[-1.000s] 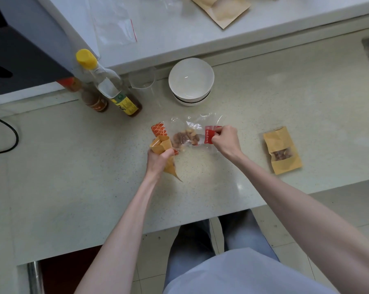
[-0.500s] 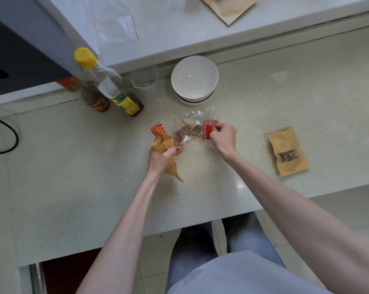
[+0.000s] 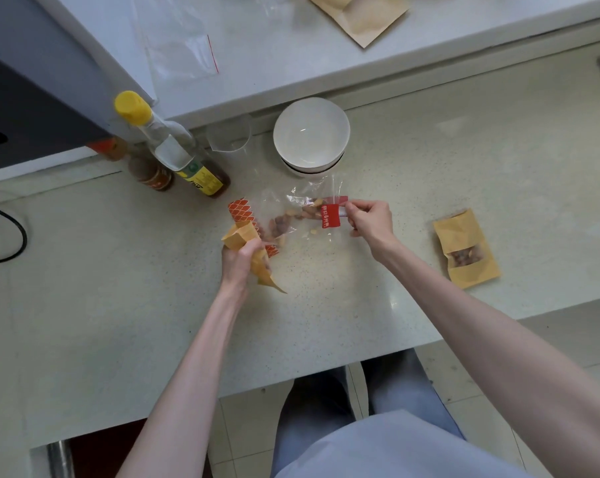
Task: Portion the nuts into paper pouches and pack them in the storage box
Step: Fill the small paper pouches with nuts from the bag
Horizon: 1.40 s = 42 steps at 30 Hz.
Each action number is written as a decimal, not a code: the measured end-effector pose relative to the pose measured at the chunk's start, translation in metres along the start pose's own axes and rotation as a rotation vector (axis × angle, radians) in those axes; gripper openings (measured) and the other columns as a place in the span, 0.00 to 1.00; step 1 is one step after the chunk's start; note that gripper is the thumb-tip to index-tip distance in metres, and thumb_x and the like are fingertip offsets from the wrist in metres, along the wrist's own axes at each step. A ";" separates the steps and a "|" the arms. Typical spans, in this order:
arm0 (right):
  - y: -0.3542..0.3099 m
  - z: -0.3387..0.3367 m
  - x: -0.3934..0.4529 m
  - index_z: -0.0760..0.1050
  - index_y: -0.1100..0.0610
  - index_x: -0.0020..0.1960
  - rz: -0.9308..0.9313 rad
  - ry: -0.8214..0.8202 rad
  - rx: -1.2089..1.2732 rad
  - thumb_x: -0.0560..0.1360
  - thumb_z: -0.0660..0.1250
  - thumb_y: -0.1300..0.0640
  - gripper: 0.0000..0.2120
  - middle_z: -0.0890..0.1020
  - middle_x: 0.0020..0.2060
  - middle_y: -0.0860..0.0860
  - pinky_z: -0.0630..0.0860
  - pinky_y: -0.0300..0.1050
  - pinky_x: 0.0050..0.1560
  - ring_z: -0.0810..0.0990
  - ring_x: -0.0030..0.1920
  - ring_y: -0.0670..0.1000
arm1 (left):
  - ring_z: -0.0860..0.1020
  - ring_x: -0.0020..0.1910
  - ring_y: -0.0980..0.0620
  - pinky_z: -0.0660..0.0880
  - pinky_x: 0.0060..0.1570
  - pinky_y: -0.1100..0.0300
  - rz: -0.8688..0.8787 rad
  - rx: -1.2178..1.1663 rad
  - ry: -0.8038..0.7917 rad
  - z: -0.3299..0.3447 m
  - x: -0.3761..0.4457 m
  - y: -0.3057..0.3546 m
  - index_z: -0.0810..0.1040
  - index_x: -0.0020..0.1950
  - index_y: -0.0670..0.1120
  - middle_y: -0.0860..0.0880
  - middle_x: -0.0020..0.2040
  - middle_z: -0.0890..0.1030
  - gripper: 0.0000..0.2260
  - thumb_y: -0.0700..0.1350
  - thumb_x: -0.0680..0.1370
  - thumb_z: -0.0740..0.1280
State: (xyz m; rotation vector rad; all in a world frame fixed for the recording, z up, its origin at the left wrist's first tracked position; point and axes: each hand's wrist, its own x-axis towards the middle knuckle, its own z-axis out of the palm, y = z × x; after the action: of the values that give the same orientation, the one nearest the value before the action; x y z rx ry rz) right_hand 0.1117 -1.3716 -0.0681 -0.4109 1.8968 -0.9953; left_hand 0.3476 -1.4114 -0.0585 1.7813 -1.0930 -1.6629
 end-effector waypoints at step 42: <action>-0.145 -0.104 -0.118 0.84 0.61 0.46 -0.288 -0.079 -0.113 0.76 0.66 0.62 0.07 0.72 0.22 0.46 0.65 0.36 0.23 0.66 0.21 0.45 | 0.78 0.43 0.50 0.78 0.40 0.52 0.731 0.547 0.037 0.044 -0.074 0.111 0.71 0.53 0.49 0.50 0.45 0.78 0.21 0.41 0.65 0.76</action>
State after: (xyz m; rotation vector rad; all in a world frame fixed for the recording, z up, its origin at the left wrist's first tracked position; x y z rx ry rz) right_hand 0.0680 -1.3380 0.1383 -0.7962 1.8607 -1.0422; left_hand 0.2823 -1.4075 0.0659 1.3929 -2.0100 -0.9337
